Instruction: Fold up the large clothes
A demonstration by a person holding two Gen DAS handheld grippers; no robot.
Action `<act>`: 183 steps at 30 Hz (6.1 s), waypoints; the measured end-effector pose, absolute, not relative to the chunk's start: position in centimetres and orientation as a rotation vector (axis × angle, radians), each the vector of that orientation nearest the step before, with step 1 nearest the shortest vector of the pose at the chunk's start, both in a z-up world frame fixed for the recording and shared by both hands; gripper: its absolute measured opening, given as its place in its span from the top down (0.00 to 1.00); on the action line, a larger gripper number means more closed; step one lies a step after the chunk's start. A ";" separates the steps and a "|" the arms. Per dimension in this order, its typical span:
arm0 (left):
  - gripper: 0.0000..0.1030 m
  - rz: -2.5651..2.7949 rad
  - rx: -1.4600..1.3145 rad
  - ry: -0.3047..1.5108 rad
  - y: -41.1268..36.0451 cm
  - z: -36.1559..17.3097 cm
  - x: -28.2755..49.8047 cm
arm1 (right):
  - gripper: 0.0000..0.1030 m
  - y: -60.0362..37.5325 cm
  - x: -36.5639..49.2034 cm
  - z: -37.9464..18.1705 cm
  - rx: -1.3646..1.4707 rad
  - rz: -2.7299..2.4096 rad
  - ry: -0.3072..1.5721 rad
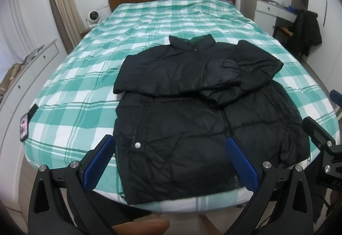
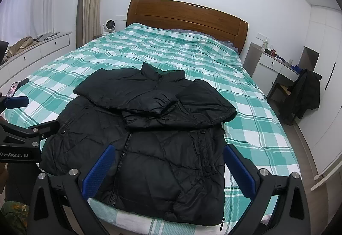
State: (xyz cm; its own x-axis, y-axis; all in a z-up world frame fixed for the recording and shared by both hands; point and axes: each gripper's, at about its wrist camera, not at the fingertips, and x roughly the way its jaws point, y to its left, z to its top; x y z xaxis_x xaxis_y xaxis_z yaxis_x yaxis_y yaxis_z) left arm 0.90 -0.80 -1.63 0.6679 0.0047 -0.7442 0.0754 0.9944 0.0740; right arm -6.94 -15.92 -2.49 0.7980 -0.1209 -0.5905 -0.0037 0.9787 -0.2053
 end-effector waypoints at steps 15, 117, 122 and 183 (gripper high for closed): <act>0.00 -0.046 0.107 0.853 -1.1 -1.9 1.2 | 0.00 -16.1 -6.9 -2.6 -0.205 -0.058 0.642; 0.73 -0.516 0.092 0.930 -7.4 -4.8 20.3 | 0.00 -23.0 -6.7 -6.4 -0.090 -0.116 0.704; 0.73 -0.397 -0.067 0.814 3.6 1.2 17.7 | 0.00 -19.9 -4.2 -6.3 -0.171 0.017 0.677; 0.29 0.034 -0.273 1.046 15.6 -11.6 4.5 | 0.90 -51.0 7.1 -15.0 1.083 -0.019 0.474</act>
State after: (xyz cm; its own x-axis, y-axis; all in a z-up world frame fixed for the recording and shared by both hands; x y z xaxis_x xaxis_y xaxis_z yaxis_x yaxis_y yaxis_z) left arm 4.50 15.61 -11.63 0.5041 -0.1016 -0.8577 -0.1569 0.9658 -0.2066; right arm 7.14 -51.02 -15.04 0.8998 0.2134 -0.3806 0.2433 0.4787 0.8436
